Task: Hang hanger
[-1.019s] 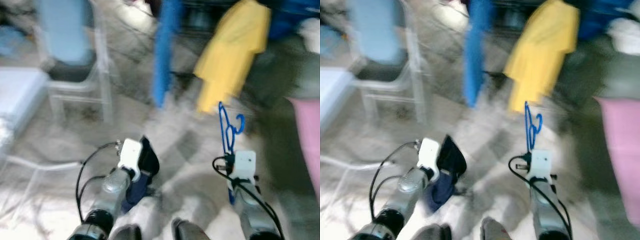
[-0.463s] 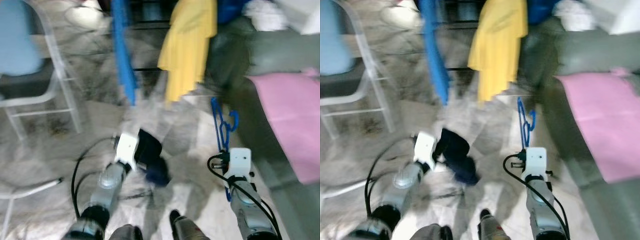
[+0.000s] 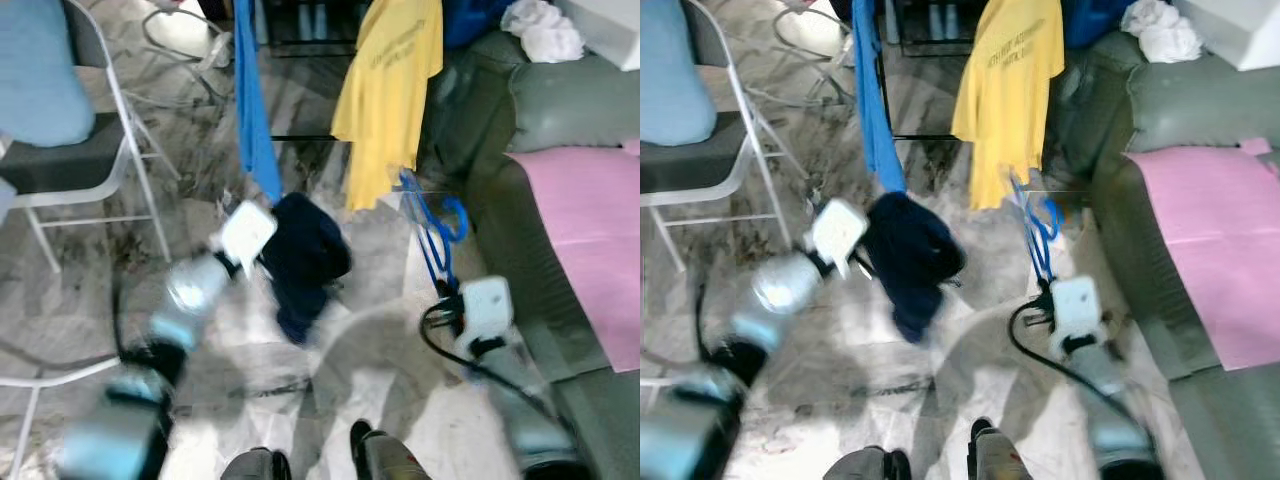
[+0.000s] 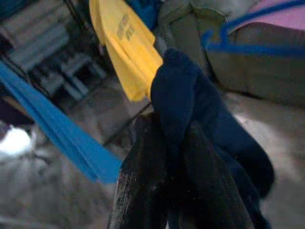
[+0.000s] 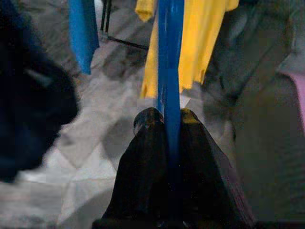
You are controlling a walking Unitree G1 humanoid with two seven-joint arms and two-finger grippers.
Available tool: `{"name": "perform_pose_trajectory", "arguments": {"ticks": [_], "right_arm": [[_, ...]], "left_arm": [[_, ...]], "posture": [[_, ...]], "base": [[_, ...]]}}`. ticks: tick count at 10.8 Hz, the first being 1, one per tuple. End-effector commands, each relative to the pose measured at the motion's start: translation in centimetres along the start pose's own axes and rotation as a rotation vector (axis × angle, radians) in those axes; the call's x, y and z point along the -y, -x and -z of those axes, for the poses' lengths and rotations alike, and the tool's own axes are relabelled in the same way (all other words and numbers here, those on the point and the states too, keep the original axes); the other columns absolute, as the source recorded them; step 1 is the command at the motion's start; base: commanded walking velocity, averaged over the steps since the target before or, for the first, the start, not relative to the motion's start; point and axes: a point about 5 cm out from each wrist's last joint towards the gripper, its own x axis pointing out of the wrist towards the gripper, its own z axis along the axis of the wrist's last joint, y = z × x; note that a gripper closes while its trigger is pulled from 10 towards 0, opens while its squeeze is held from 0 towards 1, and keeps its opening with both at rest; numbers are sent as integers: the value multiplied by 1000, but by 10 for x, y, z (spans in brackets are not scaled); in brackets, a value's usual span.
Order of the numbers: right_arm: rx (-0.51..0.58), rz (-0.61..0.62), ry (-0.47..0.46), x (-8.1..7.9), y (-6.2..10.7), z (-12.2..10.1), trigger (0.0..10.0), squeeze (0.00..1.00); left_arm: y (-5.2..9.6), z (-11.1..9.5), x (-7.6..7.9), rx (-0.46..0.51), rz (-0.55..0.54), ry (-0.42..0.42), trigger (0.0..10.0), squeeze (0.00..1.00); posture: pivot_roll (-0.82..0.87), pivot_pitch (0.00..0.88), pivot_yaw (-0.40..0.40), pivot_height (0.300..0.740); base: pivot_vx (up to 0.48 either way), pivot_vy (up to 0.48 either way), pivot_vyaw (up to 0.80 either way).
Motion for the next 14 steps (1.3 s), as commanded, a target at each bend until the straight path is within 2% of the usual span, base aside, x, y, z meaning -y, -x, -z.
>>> {"name": "perform_pose_trajectory", "arguments": {"ticks": [1,2,4,6,7,8,9,10,12,14], "right_arm": [[9,-60,9,-1,3,-4,10000,0],[25,-165,47,3,9,-11,10000,0],[42,-202,62,8,15,-17,10000,0],[67,-242,9,13,25,-23,10000,0],[70,-257,22,14,28,-26,10000,0],[47,-353,28,11,35,-27,10000,0],[52,-364,27,13,37,-29,10000,0],[31,-412,68,16,43,-27,10000,0],[-21,-496,66,20,52,-25,10000,0],[-109,-596,83,21,59,-15,10000,0]], "left_arm": [[0,-1,-2,-1,40,-64,10000,0],[0,-3,-16,-28,80,-223,10000,0],[-4,-8,-29,-58,85,-299,10000,0],[-5,6,-26,-206,165,-316,10000,0],[-4,13,-24,-268,177,-305,10000,0],[-4,19,-22,-329,172,-316,10000,0],[-4,20,-22,-345,150,-316,10000,0],[-5,21,-26,-370,84,-288,10000,0],[-8,17,-29,-353,74,-276,10000,0],[-14,5,-29,-269,88,-272,10000,0]], "posture": [[-104,227,67,740],[-107,229,68,740],[-108,236,78,740],[-118,235,91,740],[-118,235,91,740],[-129,232,99,740],[-130,230,102,740],[-129,230,104,740],[-121,229,107,740],[-111,228,104,740]], "base": [[0,0,0],[0,0,0],[0,0,0],[0,0,0],[0,0,0],[0,0,0],[0,0,0],[0,0,0],[0,0,0],[0,0,0]]}}
